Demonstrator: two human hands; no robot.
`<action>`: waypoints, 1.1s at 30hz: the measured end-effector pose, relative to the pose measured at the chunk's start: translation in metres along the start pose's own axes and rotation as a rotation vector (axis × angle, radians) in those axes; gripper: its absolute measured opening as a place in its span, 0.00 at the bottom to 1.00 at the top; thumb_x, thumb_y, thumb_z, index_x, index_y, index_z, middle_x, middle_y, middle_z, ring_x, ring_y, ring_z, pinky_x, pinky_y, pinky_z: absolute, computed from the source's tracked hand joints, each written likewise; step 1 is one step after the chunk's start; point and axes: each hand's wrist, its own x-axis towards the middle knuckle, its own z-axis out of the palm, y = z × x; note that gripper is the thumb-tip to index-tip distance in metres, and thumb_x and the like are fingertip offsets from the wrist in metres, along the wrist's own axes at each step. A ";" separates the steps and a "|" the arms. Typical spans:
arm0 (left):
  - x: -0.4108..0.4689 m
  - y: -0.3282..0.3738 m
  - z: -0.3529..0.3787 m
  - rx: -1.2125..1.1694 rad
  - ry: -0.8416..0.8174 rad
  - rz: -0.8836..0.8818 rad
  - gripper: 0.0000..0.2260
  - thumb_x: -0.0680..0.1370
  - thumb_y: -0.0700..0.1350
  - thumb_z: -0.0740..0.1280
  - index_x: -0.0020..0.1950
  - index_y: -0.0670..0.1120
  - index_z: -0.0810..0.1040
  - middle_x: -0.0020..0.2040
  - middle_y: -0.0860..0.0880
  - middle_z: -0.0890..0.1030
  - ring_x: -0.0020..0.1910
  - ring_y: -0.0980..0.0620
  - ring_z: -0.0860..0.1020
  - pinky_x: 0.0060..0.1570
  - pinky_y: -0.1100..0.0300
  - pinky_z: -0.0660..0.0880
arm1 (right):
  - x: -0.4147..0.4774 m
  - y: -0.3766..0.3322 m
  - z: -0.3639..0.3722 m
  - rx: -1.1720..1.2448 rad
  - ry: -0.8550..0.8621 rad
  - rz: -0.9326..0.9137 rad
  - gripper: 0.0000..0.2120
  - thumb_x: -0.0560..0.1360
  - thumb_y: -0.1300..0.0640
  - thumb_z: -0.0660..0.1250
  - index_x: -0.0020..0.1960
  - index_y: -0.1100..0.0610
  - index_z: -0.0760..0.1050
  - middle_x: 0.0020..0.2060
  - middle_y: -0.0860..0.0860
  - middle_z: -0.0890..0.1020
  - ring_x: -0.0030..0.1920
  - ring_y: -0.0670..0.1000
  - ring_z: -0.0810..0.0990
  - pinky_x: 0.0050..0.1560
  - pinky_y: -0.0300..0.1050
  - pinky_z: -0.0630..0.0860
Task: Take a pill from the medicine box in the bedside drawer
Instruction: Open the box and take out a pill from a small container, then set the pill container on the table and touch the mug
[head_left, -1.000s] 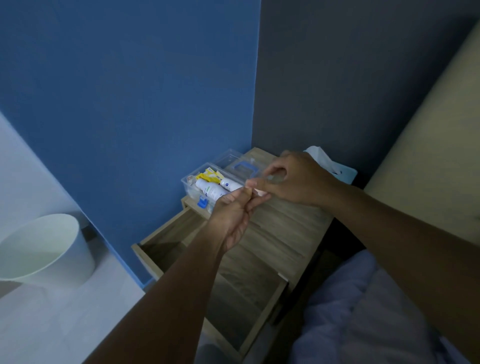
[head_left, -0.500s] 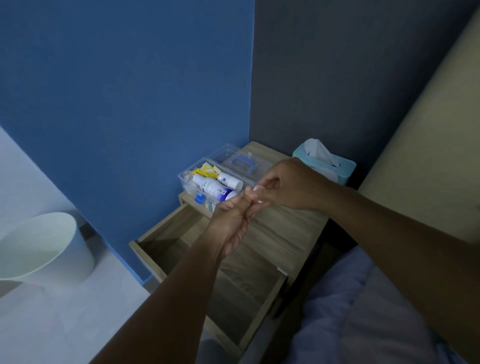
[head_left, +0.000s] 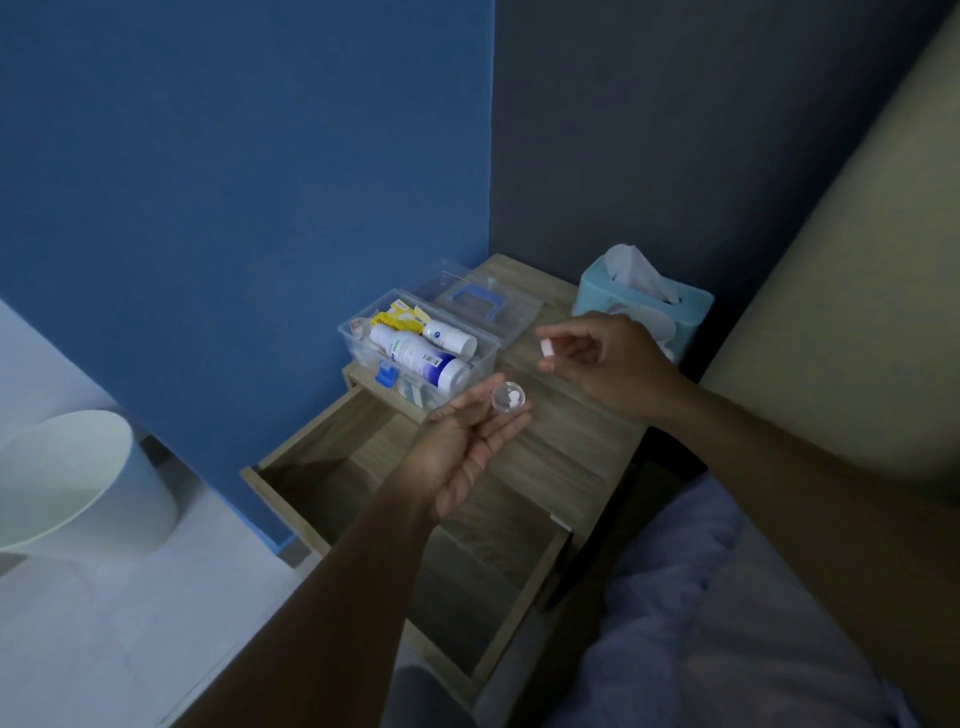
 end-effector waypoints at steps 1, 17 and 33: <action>0.003 -0.002 -0.001 -0.004 0.010 0.000 0.15 0.81 0.36 0.59 0.68 0.34 0.72 0.58 0.33 0.81 0.57 0.40 0.82 0.55 0.52 0.80 | -0.003 0.010 0.004 0.014 0.026 0.037 0.18 0.70 0.56 0.77 0.59 0.53 0.82 0.43 0.41 0.82 0.43 0.35 0.80 0.46 0.27 0.75; 0.079 -0.050 -0.041 0.927 0.147 0.293 0.14 0.72 0.39 0.75 0.56 0.48 0.81 0.47 0.57 0.84 0.47 0.63 0.83 0.50 0.61 0.80 | -0.042 0.126 0.081 0.045 0.383 0.413 0.11 0.62 0.50 0.78 0.40 0.53 0.81 0.34 0.45 0.85 0.35 0.42 0.83 0.38 0.39 0.82; 0.145 -0.081 -0.047 1.706 0.121 0.512 0.21 0.77 0.57 0.65 0.68 0.51 0.73 0.70 0.49 0.74 0.71 0.50 0.68 0.69 0.58 0.53 | -0.060 0.186 0.113 0.055 0.515 0.361 0.19 0.71 0.49 0.75 0.60 0.45 0.76 0.61 0.48 0.81 0.66 0.48 0.77 0.66 0.53 0.74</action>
